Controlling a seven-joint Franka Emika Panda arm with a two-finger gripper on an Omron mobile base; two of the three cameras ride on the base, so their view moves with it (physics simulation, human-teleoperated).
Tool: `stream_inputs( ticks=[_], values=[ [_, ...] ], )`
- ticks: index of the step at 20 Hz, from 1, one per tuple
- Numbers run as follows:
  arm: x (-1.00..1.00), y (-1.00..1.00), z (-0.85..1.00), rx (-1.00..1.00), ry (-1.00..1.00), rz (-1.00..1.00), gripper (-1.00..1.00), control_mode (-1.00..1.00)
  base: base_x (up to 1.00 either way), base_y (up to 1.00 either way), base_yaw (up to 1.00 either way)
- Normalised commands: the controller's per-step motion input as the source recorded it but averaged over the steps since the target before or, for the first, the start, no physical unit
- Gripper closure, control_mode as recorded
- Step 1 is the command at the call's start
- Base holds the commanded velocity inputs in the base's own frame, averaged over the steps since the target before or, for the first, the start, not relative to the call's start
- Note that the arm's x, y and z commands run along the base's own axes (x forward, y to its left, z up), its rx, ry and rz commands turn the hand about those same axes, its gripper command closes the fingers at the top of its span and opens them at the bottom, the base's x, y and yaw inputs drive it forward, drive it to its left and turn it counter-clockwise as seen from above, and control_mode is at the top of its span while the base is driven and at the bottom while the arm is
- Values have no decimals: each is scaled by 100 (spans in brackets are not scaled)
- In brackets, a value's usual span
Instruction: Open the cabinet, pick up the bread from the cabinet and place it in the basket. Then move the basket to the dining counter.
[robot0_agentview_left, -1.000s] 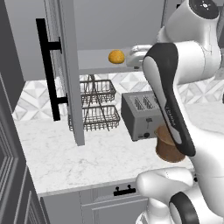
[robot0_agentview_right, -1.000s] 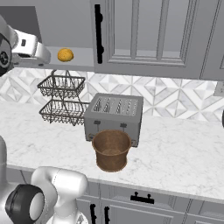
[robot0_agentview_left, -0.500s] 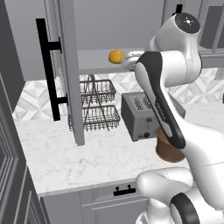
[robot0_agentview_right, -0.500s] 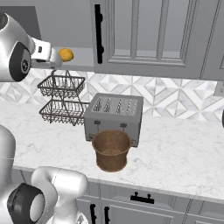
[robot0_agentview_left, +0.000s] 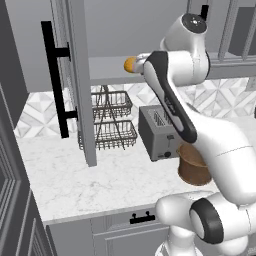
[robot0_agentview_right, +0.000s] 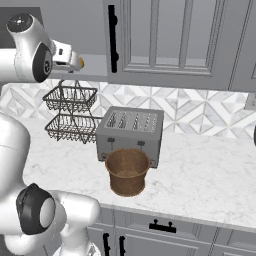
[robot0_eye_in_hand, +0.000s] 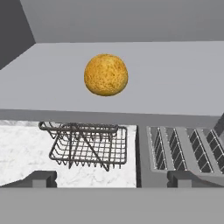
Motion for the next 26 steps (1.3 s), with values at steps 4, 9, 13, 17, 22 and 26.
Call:
stream_inputs(
  ticks=[4,9,13,17,22,26],
  values=[
    [49,16,-2,-1,0,0,-100,-100,0,0,0],
    [47,9,-22,0,0,0,-100,-100,0,0,0],
    [45,0,-27,0,0,0,-100,-100,0,0,0],
    [39,2,-18,0,0,0,-100,-100,0,0,0],
    [34,5,-3,0,-3,0,-100,-100,0,0,0],
    [36,1,0,0,-7,0,-100,-100,0,0,0]
  ],
)
